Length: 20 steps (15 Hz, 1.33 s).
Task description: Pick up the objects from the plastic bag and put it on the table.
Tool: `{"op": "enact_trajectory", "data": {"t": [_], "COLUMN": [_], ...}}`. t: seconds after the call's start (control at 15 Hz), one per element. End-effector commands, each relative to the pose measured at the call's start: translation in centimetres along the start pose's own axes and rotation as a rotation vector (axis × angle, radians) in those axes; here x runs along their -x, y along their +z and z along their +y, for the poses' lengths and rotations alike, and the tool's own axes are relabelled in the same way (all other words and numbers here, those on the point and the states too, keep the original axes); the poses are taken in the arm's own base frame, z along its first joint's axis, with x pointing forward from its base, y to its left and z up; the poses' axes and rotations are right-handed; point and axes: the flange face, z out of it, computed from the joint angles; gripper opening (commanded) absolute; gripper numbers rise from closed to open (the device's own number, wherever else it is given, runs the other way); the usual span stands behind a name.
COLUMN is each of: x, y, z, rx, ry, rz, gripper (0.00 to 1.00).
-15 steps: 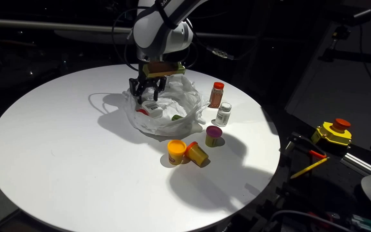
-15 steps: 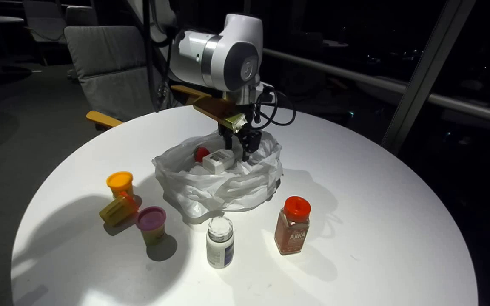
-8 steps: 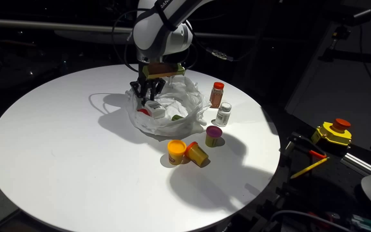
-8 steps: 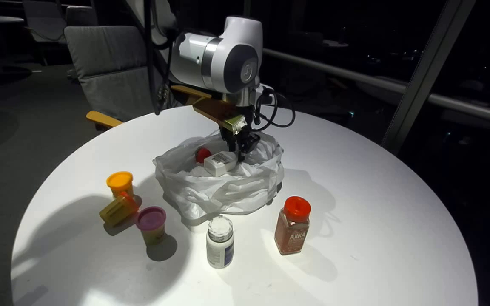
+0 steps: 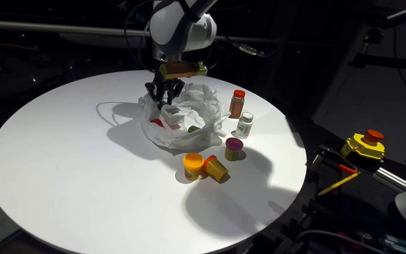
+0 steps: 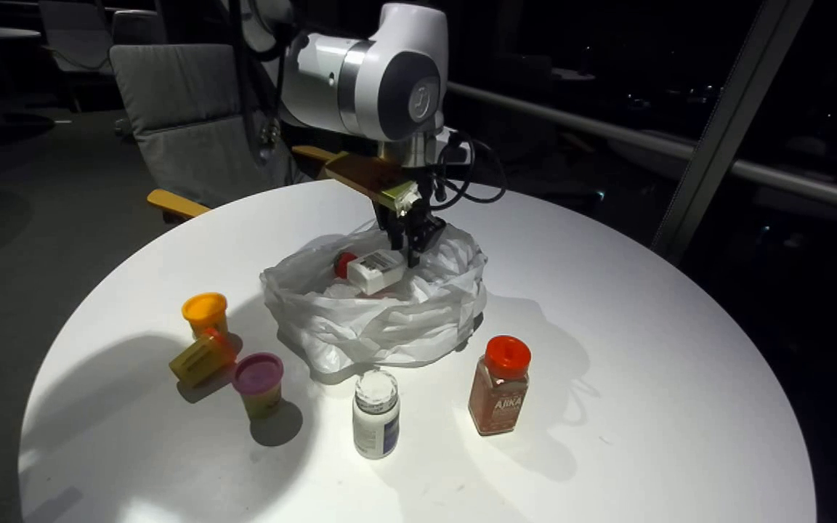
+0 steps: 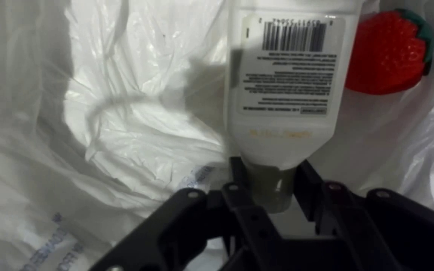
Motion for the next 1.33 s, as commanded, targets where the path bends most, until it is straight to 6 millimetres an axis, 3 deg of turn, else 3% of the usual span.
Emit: {"op": "enact_trajectory", "data": {"t": [0.0, 0.2, 0.47, 0.67, 0.8, 1.0, 1.27], "x": [4.1, 7.6, 13.0, 15.3, 16.6, 17.7, 18.2], "y": [-5.8, -9.2, -11.8, -10.4, -7.4, -2.8, 0.5], "z": [-0.4, -2.6, -8.4, -12.4, -13.8, -14.6, -15.5], "rx": [0.003, -0.009, -0.024, -0.045, -0.056, -0.055, -0.095], "ry": [-0.004, -0.046, -0.177, -0.24, -0.268, -0.28, -0.262], "rz": [-0.013, -0.029, -0.059, -0.069, -0.102, -0.114, -0.105], "gripper": [0.16, 0.16, 0.16, 0.16, 0.15, 0.15, 0.15]}}
